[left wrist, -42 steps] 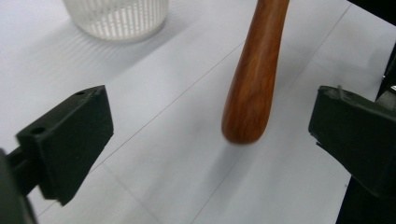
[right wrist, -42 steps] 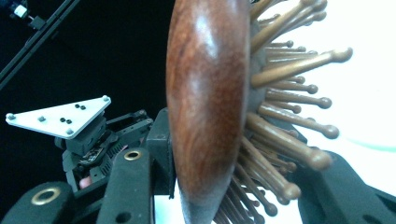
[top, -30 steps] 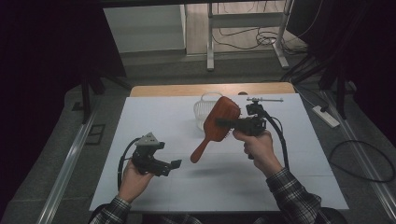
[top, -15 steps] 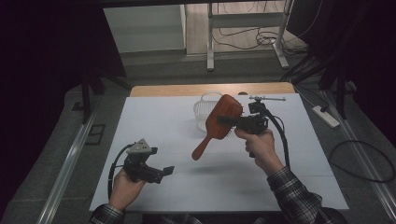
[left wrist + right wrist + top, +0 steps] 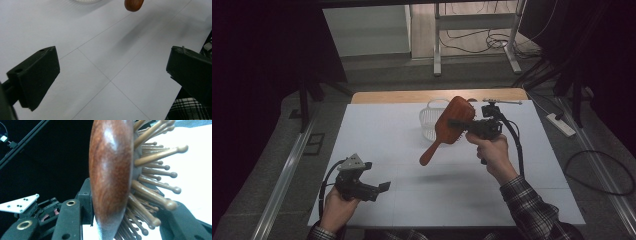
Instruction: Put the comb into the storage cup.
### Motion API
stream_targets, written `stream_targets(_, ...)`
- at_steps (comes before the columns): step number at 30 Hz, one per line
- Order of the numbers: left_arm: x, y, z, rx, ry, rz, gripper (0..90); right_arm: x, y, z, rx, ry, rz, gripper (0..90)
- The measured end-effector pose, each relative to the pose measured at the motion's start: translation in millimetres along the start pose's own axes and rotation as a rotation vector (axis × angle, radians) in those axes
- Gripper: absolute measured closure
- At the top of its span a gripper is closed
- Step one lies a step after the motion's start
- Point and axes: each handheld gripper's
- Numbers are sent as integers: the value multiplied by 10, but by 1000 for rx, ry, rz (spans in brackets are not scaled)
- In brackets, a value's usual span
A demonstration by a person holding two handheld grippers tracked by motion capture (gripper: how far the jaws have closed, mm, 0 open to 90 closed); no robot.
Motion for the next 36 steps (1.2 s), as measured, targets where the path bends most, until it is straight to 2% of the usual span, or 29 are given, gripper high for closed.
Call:
stream_targets(9, 92, -22, 85, 8, 1, -16, 0, 36, -29, -90, -14, -34, 0, 534)
stream_targets(15, 142, -45, 135, 3, 16, -35, 0, 37, -14, -151, -10, -50, 2, 534)
stream_targets(23, 187, -53, 188, 12, 27, -41, 0, 10, 10, -242, -2, -66, 9, 534)
stream_targets(36, 257, -60, 225, 25, 16, -51, 0, -12, 58, -412, 9, -92, 29, 533)
Point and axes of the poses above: each handheld gripper's, and its own axes: x roughly backward along the jaws, z roughly out of its underside, y roughly to its left, and after that the axes turned 15 degrees about -x, right-handed
